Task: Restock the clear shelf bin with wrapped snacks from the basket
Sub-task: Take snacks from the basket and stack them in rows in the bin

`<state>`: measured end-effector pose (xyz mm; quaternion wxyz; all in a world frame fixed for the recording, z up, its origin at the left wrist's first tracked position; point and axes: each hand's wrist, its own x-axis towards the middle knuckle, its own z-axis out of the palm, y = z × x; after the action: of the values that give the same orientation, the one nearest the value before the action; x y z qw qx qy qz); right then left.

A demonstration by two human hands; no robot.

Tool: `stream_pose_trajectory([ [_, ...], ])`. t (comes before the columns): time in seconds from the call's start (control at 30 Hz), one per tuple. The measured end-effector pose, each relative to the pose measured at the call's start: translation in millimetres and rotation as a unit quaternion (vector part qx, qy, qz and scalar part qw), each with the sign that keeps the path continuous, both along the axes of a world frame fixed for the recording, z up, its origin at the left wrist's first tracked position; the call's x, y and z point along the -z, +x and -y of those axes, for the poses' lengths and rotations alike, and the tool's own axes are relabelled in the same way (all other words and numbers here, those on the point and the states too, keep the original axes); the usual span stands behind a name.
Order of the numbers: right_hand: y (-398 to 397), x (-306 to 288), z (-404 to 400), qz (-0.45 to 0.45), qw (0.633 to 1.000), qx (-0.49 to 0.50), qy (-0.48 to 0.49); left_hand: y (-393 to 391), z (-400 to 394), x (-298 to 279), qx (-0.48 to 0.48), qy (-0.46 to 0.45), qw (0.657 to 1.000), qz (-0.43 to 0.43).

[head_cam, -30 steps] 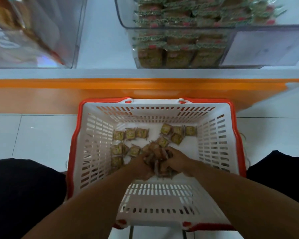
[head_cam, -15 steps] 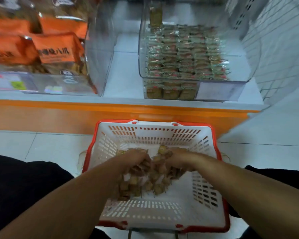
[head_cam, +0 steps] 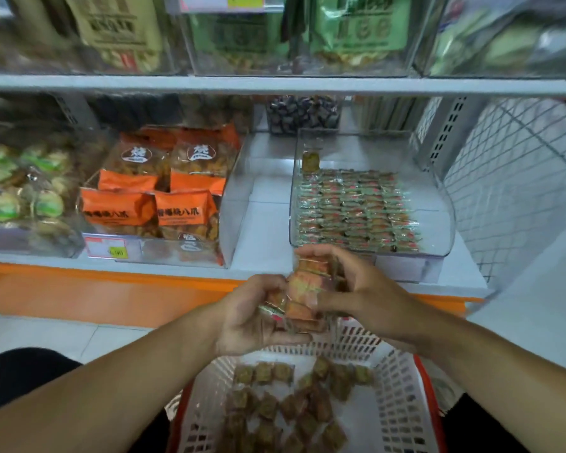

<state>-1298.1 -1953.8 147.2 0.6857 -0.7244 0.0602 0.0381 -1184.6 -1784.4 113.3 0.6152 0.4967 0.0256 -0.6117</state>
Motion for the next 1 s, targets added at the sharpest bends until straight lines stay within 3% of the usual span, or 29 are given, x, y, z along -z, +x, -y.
stream_pose_trajectory([
  [0.2,8,7,-4,0.055,0.997,0.053,-0.001,-11,-1,-19,-0.024,-0.114,0.993,-0.02],
  [0.33,7,18,-9,0.071,0.994,0.038,-0.071,-20,9,-12,-0.079,-0.104,0.991,0.004],
  [0.6,11,17,-4,0.093,0.986,0.119,-0.075,-21,20,-12,-0.114,-0.116,0.986,0.041],
  [0.8,9,12,5,0.054,0.982,0.165,-0.072,-24,19,-16,-0.118,-0.117,0.984,0.058],
  [1.0,4,4,2,0.101,0.959,0.26,-0.059,-31,19,-10,-0.134,-0.103,0.985,-0.021],
])
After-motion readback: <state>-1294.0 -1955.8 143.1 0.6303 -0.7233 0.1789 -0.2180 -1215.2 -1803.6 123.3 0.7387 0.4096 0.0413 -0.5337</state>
